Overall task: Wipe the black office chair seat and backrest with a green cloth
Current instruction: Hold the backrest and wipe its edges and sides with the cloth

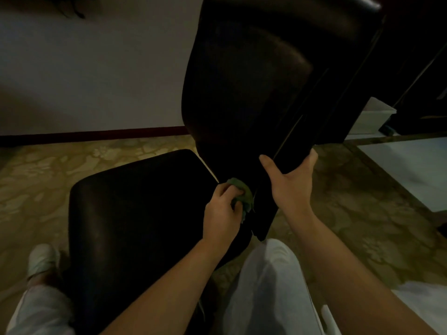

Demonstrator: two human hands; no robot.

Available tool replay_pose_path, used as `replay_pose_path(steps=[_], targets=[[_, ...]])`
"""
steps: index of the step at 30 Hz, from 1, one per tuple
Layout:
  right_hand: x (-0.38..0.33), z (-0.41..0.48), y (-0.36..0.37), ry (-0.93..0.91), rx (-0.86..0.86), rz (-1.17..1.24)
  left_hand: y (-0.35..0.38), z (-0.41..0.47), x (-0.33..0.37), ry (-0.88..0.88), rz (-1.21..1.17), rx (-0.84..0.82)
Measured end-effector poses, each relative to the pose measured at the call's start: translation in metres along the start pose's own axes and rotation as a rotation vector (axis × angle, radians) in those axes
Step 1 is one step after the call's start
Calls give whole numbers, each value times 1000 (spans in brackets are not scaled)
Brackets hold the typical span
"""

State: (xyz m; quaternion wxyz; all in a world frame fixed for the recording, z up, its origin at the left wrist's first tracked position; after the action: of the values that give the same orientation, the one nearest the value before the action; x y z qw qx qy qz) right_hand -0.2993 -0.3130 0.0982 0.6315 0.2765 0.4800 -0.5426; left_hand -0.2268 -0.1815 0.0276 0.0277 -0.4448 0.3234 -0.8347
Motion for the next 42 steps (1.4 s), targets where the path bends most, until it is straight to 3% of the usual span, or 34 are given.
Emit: replay_pose_path(steps=[5, 11, 16, 25, 35, 42], targets=[[-1, -1, -2, -7, -25, 14, 0, -1, -6, -66, -6, 8], [-3, -9, 3, 5, 37, 24, -31, 23, 27, 44, -165, 118], [-2, -17, 4, 27, 79, 37, -22, 12, 23, 48, -216, 112], [-3, -28, 5, 34, 90, 67, 3, -18, -1, -128, -196, 71], [25, -48, 13, 88, -7, 52, -16, 3, 0, -13, -273, 97], [30, -49, 15, 89, 18, 59, 7, -11, -16, -84, -268, 84]])
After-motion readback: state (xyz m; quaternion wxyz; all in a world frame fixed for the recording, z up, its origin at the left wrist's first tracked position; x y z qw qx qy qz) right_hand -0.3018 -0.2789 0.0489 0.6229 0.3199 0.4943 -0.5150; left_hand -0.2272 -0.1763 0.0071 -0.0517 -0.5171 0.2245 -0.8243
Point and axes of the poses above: each hand's wrist, its own z-axis towards the middle knuckle, its own y-axis out of the palm, x = y × z, the point moved 2 cm from there along z, towards the middle knuckle, and after that the axes turned 3 degrees about x, right-handed, at the moved point
